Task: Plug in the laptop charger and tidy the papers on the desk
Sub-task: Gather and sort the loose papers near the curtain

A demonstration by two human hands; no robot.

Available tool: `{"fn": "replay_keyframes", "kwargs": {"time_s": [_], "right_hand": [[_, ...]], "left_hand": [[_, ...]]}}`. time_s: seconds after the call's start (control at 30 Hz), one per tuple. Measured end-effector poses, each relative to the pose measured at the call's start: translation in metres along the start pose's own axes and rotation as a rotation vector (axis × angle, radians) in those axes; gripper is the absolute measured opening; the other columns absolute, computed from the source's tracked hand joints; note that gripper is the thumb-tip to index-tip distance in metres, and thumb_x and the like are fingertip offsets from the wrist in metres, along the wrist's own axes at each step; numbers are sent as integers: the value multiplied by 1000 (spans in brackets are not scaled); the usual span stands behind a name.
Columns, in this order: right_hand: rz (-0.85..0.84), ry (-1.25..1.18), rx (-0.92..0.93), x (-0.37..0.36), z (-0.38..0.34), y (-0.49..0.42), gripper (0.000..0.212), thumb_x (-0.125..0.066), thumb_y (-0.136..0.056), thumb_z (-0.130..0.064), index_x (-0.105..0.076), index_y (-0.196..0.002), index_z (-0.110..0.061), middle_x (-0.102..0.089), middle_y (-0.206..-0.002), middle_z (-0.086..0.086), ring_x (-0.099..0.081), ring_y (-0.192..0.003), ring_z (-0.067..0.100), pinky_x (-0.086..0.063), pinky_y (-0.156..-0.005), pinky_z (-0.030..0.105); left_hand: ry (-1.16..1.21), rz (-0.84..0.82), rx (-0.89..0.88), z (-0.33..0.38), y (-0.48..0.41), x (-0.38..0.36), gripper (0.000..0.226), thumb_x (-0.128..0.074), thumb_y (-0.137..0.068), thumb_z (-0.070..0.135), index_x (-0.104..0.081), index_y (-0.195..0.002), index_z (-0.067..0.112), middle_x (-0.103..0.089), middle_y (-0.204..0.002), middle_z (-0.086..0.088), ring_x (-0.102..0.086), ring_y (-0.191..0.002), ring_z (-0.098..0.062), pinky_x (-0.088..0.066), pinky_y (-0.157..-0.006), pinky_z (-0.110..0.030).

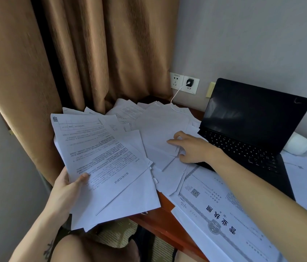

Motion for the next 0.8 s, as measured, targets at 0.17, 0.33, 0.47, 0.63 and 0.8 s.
{"fn": "replay_keyframes", "kwargs": {"time_s": [0.17,0.33,0.47,0.63,0.8], "right_hand": [[44,323,162,7,-8,-4,61,-57,-95,-36,-38,-151,-25,-42,-141,-1,-53,-109,18,-47,-73,31],[116,248,149,1,-5,0,51,-51,-96,-37,-48,-145,-25,-53,-128,-2,-57,-104,18,-51,-76,35],[274,202,130,-9,-9,-1,40,-53,-97,-35,-60,-135,-23,-59,-123,1,-64,-92,23,-51,-66,36],[513,-34,-6,-17,-20,-8,27,-56,-99,-14,-69,-123,-14,-60,-124,7,-66,-86,31,-48,-61,36],[666,-365,-56,-17,-13,0,26,-49,-99,0,-64,-119,-9,-58,-129,2,-61,-104,18,-50,-95,33]], "left_hand": [[-14,6,12,0,1,1,36,-65,-102,11,-61,-132,30,-75,-117,9,-72,-105,-23,-56,-83,-42],[-13,12,18,3,3,-1,34,-63,-102,10,-61,-130,30,-74,-114,10,-72,-102,-23,-56,-79,-39],[-11,18,15,5,4,-2,35,-63,-103,8,-62,-130,29,-74,-114,9,-72,-101,-21,-55,-79,-38],[0,11,22,6,5,-3,34,-63,-102,7,-63,-127,30,-76,-113,8,-73,-102,-23,-56,-83,-42],[-4,0,25,7,5,-1,35,-63,-102,8,-63,-127,33,-76,-116,6,-72,-105,-26,-56,-94,-50]]}}
Point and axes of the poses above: each hand's wrist, its own y-axis away from the middle knuckle, its own x-axis out of the back of the hand, z = x × y, the point moved 1 cm from there along -y, towards the middle knuckle
